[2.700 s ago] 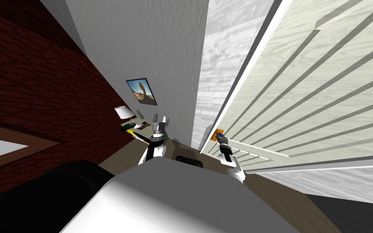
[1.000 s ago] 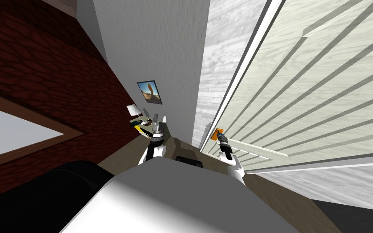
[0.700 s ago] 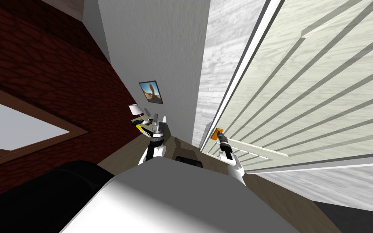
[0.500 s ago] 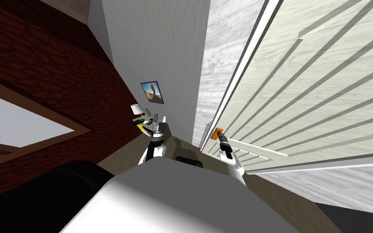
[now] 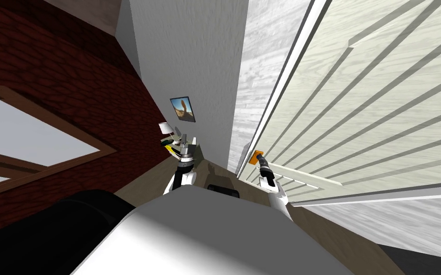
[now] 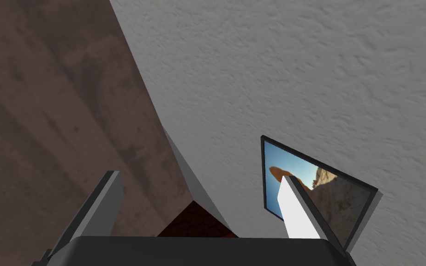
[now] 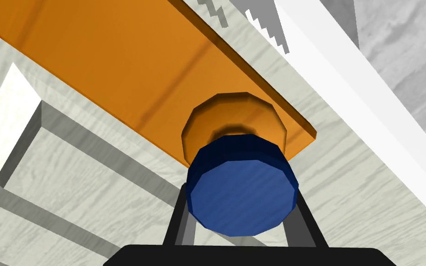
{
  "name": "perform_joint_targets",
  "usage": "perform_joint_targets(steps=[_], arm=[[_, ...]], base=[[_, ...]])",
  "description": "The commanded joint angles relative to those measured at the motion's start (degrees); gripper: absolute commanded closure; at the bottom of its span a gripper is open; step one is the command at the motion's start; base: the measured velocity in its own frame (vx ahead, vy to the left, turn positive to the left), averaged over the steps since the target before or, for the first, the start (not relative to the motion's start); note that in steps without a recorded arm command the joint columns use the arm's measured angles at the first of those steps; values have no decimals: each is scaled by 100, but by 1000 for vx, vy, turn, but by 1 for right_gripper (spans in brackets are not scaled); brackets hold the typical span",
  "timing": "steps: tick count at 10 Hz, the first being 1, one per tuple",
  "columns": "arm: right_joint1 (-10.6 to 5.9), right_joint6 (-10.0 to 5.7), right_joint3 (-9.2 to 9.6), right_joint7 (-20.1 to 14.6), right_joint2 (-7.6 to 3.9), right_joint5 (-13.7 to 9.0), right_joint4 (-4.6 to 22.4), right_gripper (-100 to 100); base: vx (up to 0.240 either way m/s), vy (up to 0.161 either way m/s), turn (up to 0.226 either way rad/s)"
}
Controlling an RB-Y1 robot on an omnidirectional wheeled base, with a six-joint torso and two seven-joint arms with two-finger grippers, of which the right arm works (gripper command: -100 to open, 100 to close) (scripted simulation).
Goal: Pull the door open
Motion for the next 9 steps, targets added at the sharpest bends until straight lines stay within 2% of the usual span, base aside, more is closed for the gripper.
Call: perform_joint_targets(steps=[1, 2, 3, 5, 8, 9], arm=[[0, -34, 105, -218, 91, -60, 66, 100], [-49, -51, 122, -423, 69, -194, 137, 100], [-49, -51, 122, -452, 69, -194, 137, 100], [-147, -84, 156, -840, 25, -460, 280, 100], [-197, -101, 173, -1156, 2, -594, 352, 100], [-249, -118, 191, -1375, -21, -734, 427, 100]], base=[[-51, -17, 38], [-38, -16, 68], [-28, -14, 47], [-53, -25, 69], [-42, -23, 57], [-41, -22, 37]])
